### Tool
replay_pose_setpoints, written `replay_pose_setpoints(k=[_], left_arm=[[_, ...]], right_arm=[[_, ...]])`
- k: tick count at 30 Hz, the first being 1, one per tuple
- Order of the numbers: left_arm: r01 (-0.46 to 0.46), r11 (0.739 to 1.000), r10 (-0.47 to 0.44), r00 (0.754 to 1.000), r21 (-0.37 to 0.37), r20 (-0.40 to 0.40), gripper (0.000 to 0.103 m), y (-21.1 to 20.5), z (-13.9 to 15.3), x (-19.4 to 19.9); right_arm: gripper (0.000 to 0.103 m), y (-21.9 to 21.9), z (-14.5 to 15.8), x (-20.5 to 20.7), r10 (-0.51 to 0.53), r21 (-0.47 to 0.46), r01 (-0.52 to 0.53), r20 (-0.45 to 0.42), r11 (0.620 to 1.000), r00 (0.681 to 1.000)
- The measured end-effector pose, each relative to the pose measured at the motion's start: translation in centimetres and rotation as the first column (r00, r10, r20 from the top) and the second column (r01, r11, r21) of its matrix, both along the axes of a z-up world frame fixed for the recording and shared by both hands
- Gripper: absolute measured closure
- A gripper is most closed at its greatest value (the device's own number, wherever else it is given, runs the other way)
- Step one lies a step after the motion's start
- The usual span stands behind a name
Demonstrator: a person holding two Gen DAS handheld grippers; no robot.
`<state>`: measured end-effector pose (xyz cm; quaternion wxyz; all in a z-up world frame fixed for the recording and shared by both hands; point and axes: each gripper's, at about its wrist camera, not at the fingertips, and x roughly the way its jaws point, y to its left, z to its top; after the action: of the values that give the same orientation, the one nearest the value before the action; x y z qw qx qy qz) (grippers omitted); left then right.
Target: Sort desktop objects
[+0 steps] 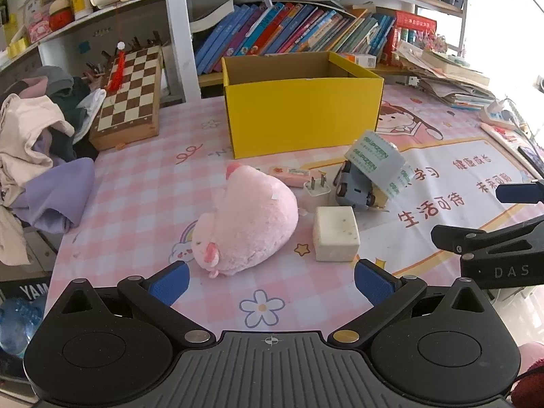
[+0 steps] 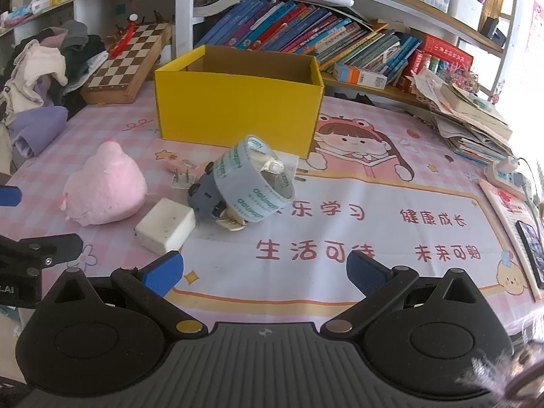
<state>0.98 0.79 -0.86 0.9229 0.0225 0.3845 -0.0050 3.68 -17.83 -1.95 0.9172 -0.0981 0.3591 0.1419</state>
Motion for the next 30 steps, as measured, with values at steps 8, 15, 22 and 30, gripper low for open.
replay_pose_setpoints(k=[8, 15, 22, 30], left_arm=[[0.019, 1.000, -0.019, 1.000, -0.008, 0.001, 0.000, 0.01, -0.05, 0.02], [0.032, 0.999, -0.032, 0.999, -0.011, 0.006, 0.000, -0.03, -0.07, -0.03], [0.029, 1.000, -0.029, 0.999, -0.007, 0.014, 0.000, 0.02, 0.00, 0.02], [0.018, 1.000, -0.018, 1.000, 0.002, 0.022, 0.000, -0.01, 0.14, 0.22]], right_arm=[[0.000, 0.16, 0.17, -0.03, 0.010, 0.005, -0.010, -0.009, 1.000, 1.000], [0.002, 0.27, 0.36, -0.12, 0.019, 0.013, -0.019, -0.010, 1.000, 1.000], [0.003, 0.34, 0.59, -0.29, 0.026, 0.017, -0.026, 0.004, 1.000, 1.000], [0.003, -0.13, 0.55, -0.09, -0.007, 0.006, 0.007, 0.005, 1.000, 1.000]])
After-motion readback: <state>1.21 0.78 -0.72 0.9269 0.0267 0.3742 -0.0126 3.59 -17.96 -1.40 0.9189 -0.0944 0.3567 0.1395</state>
